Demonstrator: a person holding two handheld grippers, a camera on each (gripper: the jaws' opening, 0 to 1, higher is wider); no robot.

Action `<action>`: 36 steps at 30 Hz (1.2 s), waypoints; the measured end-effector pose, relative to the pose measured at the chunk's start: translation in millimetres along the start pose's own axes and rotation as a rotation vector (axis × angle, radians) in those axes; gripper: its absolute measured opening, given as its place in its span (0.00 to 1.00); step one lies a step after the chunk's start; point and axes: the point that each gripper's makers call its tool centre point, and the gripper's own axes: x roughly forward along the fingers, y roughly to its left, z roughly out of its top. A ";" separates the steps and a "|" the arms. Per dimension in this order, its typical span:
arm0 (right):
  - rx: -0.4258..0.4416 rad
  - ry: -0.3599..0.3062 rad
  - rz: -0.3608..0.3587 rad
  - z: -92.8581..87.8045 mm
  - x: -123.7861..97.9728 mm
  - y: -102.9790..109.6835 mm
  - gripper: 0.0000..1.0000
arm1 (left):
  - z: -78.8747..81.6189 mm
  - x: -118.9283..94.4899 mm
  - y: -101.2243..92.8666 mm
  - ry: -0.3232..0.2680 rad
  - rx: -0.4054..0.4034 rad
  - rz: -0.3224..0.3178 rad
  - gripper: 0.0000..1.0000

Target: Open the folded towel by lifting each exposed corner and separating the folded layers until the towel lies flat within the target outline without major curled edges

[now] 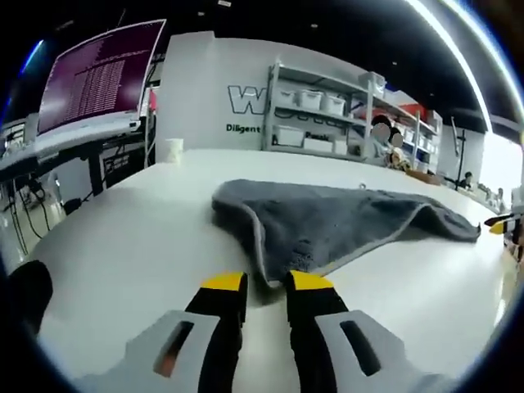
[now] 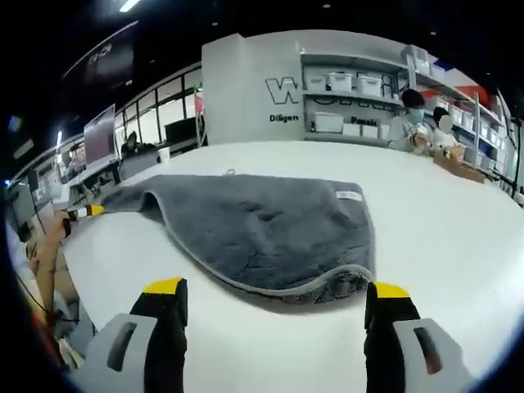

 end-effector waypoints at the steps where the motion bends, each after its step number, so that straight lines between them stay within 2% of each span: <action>1: -0.001 0.004 0.003 -0.7 0.5 0.5 0.89 | 0.4 0.3 -0.5 0.000 0.006 -0.003 0.12; 3: 0.000 0.007 0.009 -1.3 0.9 1.8 0.89 | 3.2 1.4 -4.9 -0.013 0.011 -0.026 0.03; 4: 0.002 0.008 0.012 -1.5 1.2 2.5 0.88 | 4.2 1.8 -7.2 -0.017 0.011 -0.038 0.02; 9: 0.002 0.010 0.014 -1.1 2.1 3.1 0.88 | 2.9 1.6 -13.3 -0.002 0.003 -0.082 0.02; 14: 0.001 0.014 0.017 0.0 2.6 1.7 0.87 | 2.7 -5.6 -8.2 0.007 0.004 -0.093 0.02; 23: 0.001 0.019 0.019 -1.1 2.9 1.4 0.86 | -9.6 -19.7 -0.6 0.065 0.000 -0.138 0.02; 32: 0.004 0.026 0.024 -4.6 3.3 3.9 0.85 | -13.7 -27.5 16.5 0.126 0.057 -0.107 0.02; 36: 0.008 0.028 0.021 -6.8 3.1 3.4 0.86 | -15.8 -31.5 18.5 0.141 0.055 -0.118 0.02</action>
